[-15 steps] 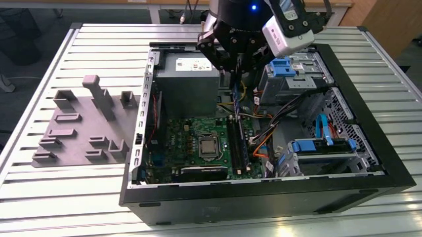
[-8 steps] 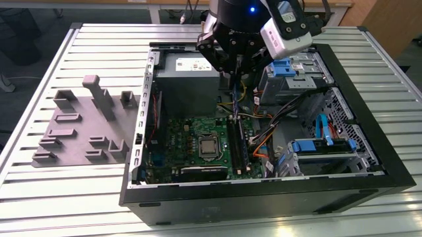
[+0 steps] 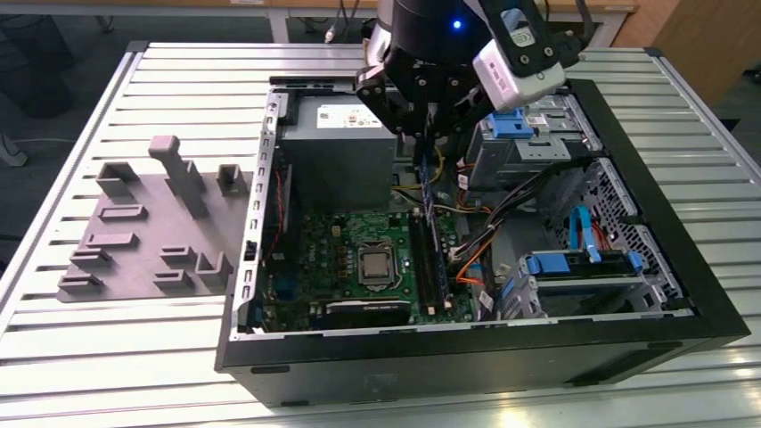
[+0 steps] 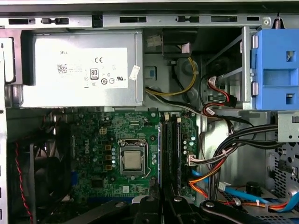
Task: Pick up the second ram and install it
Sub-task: 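Insert the second ram into the second slot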
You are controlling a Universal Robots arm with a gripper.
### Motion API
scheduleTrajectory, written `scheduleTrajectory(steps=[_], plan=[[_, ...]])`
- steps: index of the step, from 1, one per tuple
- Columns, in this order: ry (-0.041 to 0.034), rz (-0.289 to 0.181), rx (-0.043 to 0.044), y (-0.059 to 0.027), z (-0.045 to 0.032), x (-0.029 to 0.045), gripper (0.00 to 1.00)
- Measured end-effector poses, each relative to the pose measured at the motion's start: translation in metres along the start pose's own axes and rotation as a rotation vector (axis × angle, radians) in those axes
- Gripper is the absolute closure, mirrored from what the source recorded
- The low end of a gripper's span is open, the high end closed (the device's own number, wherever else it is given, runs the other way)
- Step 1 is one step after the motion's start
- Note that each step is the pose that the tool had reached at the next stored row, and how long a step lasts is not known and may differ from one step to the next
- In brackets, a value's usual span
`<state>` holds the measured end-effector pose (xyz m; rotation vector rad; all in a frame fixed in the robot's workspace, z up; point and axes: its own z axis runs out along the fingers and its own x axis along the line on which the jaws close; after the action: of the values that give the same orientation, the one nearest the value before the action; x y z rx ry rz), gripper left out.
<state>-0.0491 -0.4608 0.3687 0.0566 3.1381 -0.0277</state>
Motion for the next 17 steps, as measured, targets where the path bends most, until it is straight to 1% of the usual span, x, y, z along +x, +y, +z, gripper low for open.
scheduleTrajectory(steps=[4,6,7,9,10,17], plan=[[-0.0002,0.000,0.0007,0.0000,0.0002,0.0000,0.86],[0.0001,-0.008,-0.0104,0.0000,0.0015,0.0001,0.86],[-0.0001,-0.020,-0.0132,0.0001,0.0026,0.0001,0.86],[-0.0002,-0.046,-0.0135,0.0001,0.0057,-0.0003,0.86],[0.0000,-0.050,-0.0134,0.0001,0.0075,-0.0007,0.86],[0.0000,-0.051,-0.0126,0.0001,0.0203,-0.0038,0.86]])
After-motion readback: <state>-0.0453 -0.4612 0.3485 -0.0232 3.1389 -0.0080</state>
